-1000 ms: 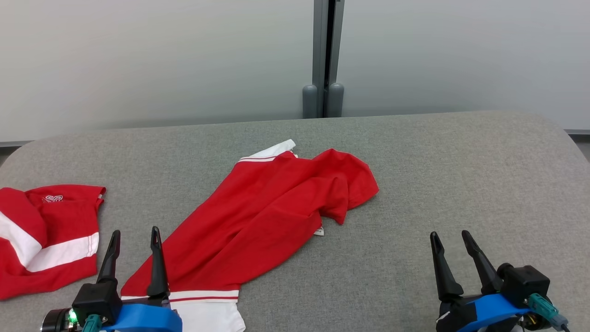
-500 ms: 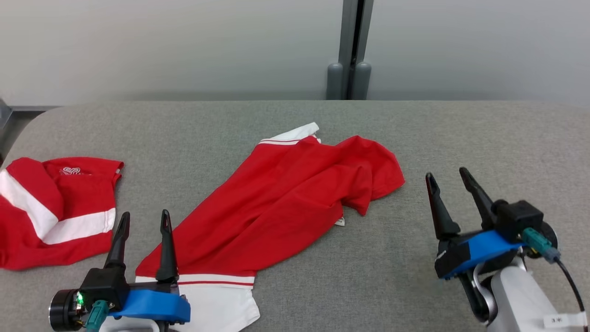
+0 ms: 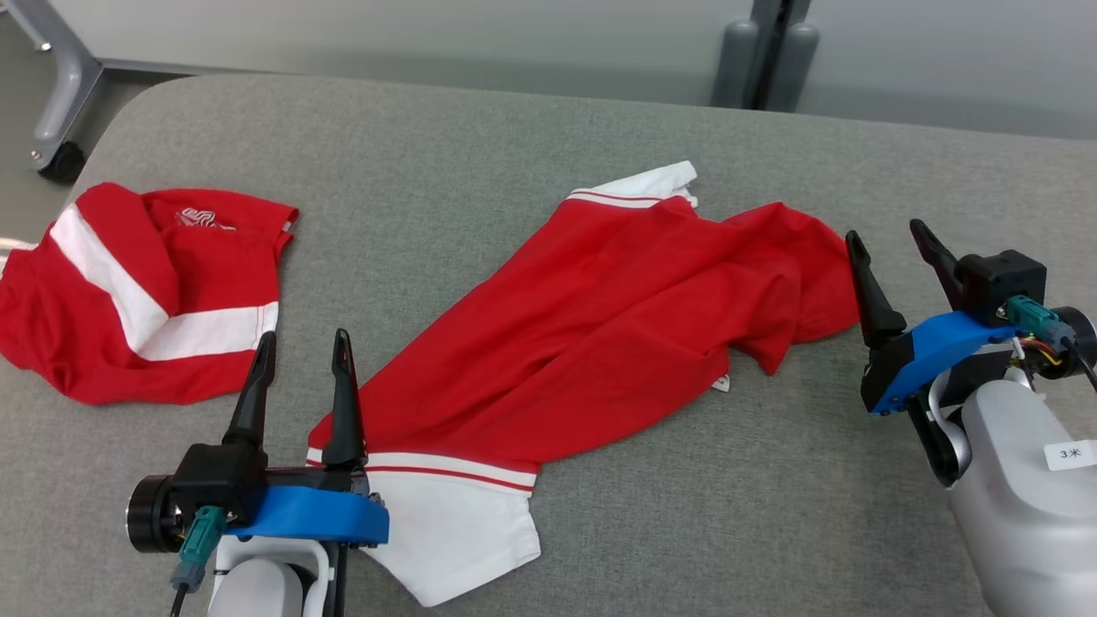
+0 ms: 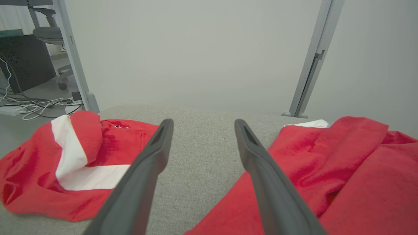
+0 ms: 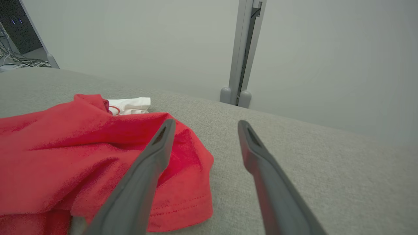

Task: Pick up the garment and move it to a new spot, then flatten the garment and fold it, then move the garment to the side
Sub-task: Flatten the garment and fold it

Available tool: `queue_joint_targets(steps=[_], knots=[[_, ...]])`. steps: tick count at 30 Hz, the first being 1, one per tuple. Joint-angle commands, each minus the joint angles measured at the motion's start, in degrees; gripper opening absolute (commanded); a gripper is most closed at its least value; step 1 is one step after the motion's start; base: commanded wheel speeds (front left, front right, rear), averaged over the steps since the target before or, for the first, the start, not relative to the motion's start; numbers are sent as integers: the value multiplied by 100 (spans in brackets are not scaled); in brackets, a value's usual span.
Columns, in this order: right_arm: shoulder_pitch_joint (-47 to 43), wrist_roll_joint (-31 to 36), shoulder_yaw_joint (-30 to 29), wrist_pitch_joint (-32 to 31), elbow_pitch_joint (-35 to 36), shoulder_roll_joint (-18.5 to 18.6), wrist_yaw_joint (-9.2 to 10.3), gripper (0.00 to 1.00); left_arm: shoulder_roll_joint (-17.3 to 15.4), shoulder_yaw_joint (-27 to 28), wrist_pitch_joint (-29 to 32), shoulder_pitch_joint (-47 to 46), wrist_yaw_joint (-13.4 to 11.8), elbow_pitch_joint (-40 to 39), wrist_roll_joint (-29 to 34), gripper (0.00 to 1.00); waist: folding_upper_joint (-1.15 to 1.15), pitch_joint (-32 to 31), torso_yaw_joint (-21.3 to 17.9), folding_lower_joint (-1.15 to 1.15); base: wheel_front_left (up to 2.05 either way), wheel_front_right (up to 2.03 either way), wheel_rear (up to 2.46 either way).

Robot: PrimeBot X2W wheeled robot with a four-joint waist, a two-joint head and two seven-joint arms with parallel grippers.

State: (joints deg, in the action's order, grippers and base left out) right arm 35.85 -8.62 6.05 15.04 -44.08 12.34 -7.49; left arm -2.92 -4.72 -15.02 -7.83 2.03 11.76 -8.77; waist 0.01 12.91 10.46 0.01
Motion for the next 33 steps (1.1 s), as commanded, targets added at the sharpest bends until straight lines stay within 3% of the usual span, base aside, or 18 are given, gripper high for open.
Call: queue_joint_targets(steps=[1, 13, 14, 15, 16, 23, 33], knots=[[169, 0, 19, 22, -269, 96, -1, 100, 6, -71, -23, -131, -32, -22, -52, 100, -1, 203, 214, -1, 0, 0, 0], [522, -267, 231, 8, -1833, 56, -2, 100, 4, -296, -20, -310, -147, -21, -222, 100, -1, 418, 504, -1, 0, 0, 0], [516, -310, 283, 8, -1910, 30, -2, 43, 4, -296, -20, -306, -155, -17, -225, 100, -1, 416, 503, -1, 0, 0, 0], [530, -353, 331, 8, -1943, 14, -2, 15, 4, -291, -20, -303, -159, -10, -218, 100, -1, 408, 497, -1, 0, 0, 0], [542, -411, 370, 8, -1939, 4, -2, 0, 5, -284, -20, -296, -158, -4, -211, 100, -1, 394, 485, -1, 0, 0, 0], [246, -874, 494, 14, -1308, -59, -1, 0, 3, -179, -21, -131, -127, 42, -161, 100, -1, 59, 265, -1, 0, 0, 0], [-555, -1105, 1214, 14, 309, -185, -1, 0, 3, 174, -20, 300, -50, 89, -53, 100, -1, -643, -285, -1, 0, 0, 0]])
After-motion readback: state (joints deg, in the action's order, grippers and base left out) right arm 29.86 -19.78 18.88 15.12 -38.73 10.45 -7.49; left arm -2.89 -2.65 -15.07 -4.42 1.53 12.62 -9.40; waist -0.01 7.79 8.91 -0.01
